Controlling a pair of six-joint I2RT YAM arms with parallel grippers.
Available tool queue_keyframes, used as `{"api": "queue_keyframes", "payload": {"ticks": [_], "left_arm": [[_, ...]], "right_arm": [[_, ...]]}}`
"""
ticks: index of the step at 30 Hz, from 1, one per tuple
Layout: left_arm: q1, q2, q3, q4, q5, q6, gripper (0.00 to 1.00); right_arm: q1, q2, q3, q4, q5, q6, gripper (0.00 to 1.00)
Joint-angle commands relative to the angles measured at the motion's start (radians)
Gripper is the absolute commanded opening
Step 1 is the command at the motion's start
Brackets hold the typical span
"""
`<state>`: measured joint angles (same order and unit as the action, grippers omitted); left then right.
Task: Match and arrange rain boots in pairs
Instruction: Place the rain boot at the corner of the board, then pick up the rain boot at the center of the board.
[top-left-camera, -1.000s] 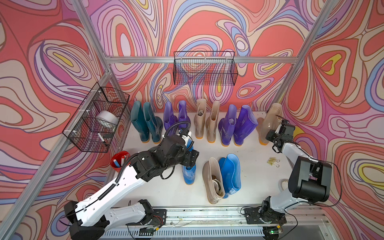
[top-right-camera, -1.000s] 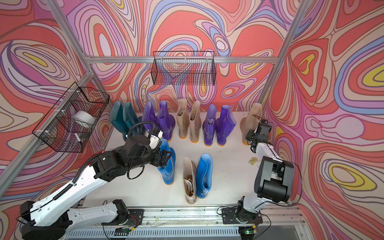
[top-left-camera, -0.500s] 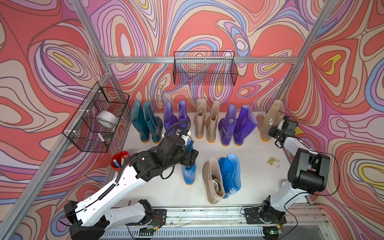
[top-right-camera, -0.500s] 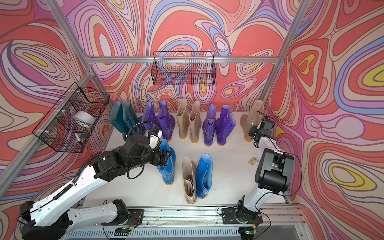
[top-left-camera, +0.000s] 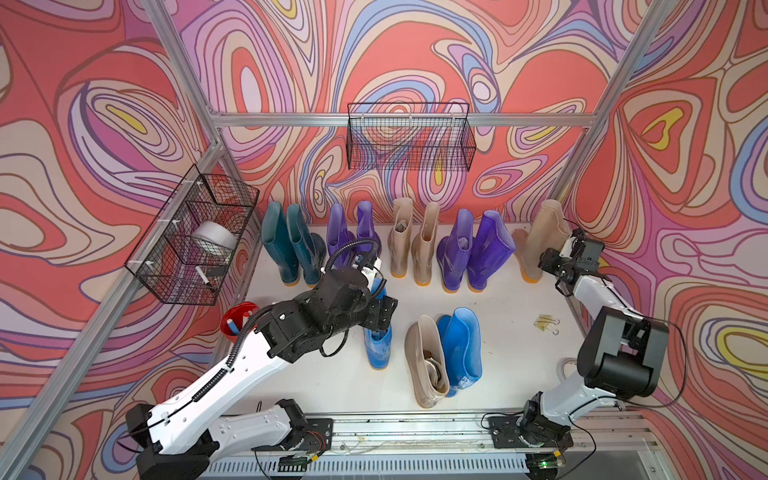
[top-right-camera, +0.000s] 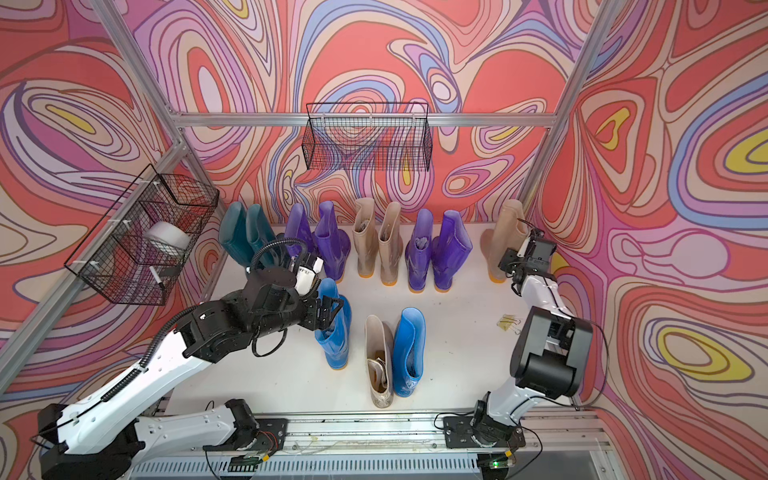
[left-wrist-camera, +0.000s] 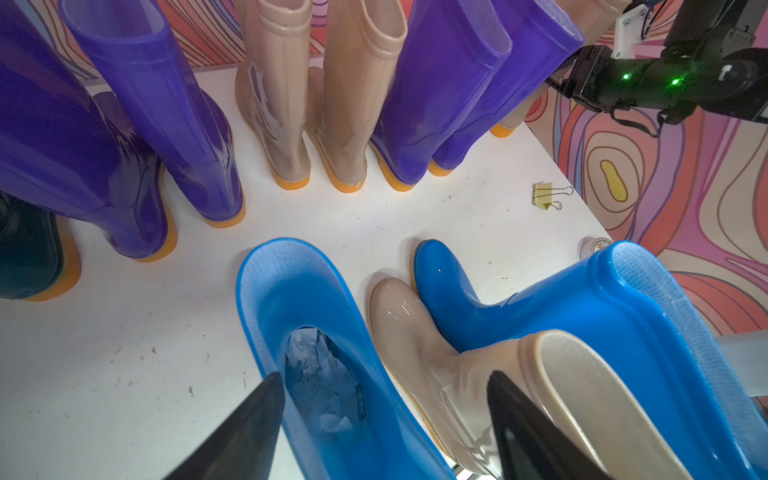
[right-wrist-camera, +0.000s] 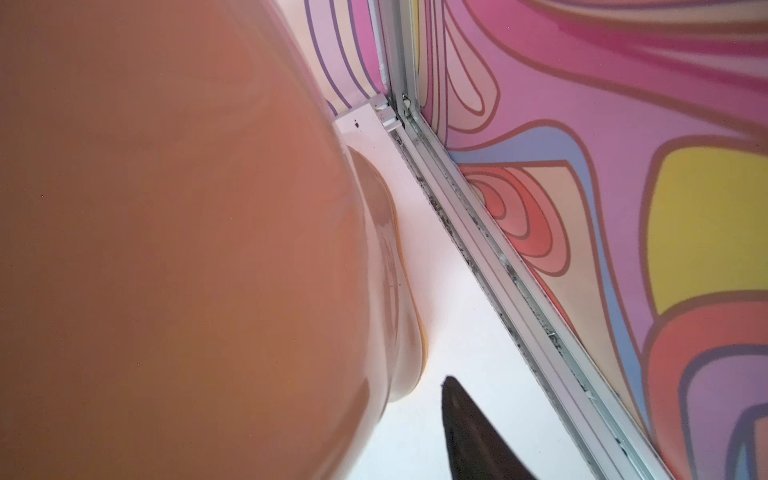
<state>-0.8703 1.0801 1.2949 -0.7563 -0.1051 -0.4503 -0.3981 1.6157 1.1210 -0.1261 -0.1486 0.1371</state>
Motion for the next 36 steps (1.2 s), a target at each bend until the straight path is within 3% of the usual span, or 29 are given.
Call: {"api": "queue_keyframes", "payload": {"ticks": [1,6,14,22,26,36], "left_arm": [[0.004,-0.021,0.043,-0.027,0.014,0.031,0.80],[0.002,-0.019,0.077,-0.043,0.042,0.051,0.80],[-0.043,0.015,0.101,-0.045,0.088,0.059,0.81],[-0.147,0.109,0.131,-0.038,0.091,0.006,0.83],[-0.189,0.170,0.154,-0.051,0.072,0.003,0.84],[-0.194,0.291,0.209,-0.143,0.039,0.032,0.71]], "right_arm": [[-0.002,-0.094,-0.026,-0.067,-0.029,0.013,0.60],[-0.003,-0.188,-0.055,-0.158,-0.059,0.031,0.63],[0.010,-0.452,-0.144,-0.339,-0.228,0.086,0.65],[0.127,-0.700,-0.095,-0.626,-0.316,0.130,0.67],[0.179,-0.768,-0.089,-0.701,-0.342,0.150,0.68],[0.179,-0.827,-0.087,-0.764,-0.393,0.135,0.67]]}}
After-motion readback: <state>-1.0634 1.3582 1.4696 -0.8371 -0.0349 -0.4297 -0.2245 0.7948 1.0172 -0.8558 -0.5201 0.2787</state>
